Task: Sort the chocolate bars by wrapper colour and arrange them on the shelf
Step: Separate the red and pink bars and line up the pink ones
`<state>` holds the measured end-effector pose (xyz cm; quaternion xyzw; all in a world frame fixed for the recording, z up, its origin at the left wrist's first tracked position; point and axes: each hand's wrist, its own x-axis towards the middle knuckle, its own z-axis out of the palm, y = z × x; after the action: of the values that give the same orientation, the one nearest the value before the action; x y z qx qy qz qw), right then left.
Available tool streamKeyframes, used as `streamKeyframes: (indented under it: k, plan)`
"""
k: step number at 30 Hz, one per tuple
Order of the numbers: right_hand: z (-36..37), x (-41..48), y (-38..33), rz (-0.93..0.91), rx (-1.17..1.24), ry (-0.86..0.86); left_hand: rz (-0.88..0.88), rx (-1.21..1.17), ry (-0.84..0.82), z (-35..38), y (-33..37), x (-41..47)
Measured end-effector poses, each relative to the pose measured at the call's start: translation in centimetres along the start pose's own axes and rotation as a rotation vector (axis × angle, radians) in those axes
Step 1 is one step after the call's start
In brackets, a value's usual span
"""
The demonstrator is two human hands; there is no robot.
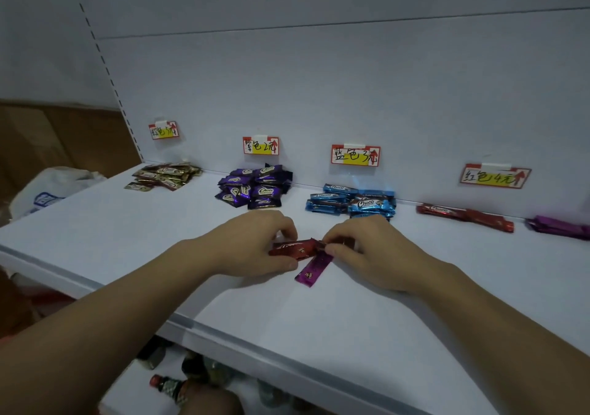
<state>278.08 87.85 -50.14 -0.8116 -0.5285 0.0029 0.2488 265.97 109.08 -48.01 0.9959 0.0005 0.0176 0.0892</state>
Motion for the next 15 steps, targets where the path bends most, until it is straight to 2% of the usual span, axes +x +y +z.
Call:
streamKeyframes:
  k: [6, 10, 15]
  plan:
    - [0.4, 0.3, 1.0, 0.021, -0.065, 0.079, 0.005, -0.075, -0.012, -0.2, 0.4, 1.0]
    - [0.2, 0.3, 1.1, -0.006, -0.198, 0.043, -0.047, -0.139, 0.007, -0.3, 0.7, 1.5]
    - [0.1, 0.3, 0.9, -0.017, -0.205, -0.004, -0.068, -0.225, 0.007, -0.7, 0.5, 1.5]
